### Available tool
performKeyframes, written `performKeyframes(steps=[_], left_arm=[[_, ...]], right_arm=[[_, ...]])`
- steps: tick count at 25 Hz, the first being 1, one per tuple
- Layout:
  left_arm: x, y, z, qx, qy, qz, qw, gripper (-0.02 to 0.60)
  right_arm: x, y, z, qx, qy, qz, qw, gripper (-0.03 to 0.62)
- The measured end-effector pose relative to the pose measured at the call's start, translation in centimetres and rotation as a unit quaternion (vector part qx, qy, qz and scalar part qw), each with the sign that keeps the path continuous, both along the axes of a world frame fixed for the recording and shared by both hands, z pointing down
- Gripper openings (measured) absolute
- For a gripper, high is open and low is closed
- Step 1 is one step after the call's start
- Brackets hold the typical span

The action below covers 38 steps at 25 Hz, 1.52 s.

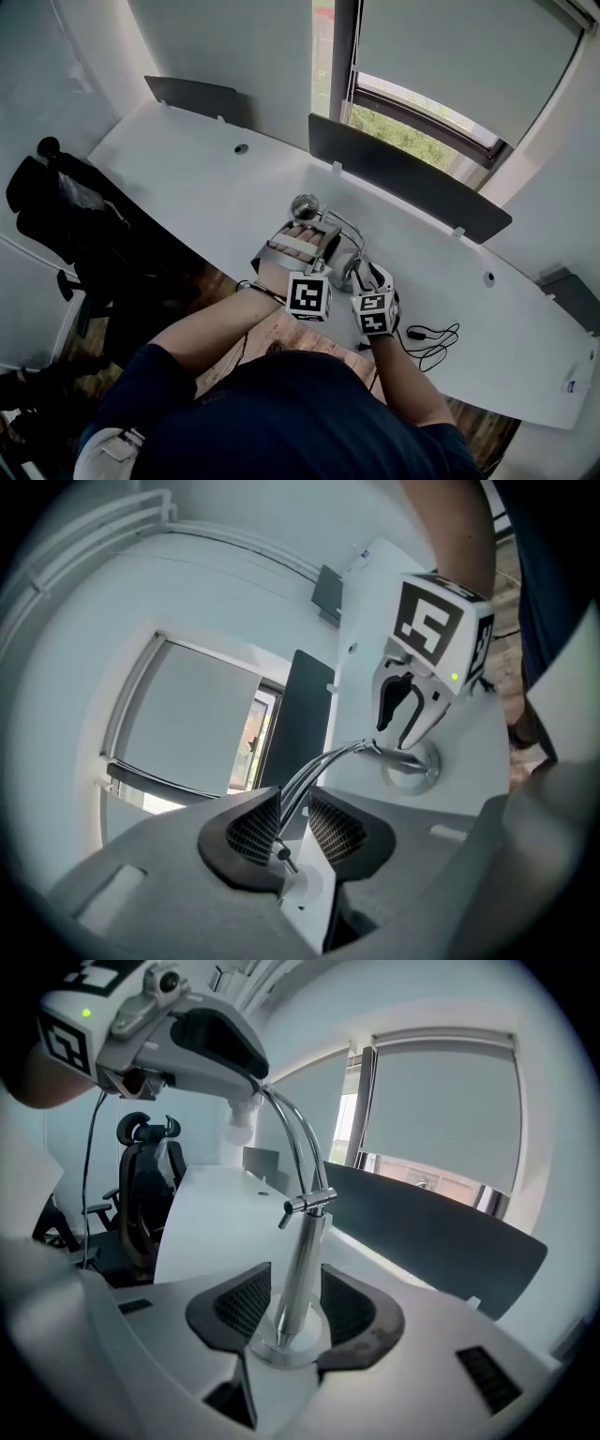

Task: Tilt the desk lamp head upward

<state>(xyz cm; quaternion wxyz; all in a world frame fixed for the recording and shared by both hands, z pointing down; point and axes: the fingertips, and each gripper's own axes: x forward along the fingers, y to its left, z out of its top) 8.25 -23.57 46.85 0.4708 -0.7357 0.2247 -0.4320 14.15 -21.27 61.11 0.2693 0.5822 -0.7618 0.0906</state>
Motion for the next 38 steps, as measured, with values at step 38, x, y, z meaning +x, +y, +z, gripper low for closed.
performKeyframes(steps=[38], left_arm=[[-2.6, 11.6, -4.2, -0.385, 0.395, 0.046, 0.8329, 0.007]], right_arm=[[-7.0, 9.7, -17.2, 0.172, -0.187, -0.066, 0.965, 0.011]])
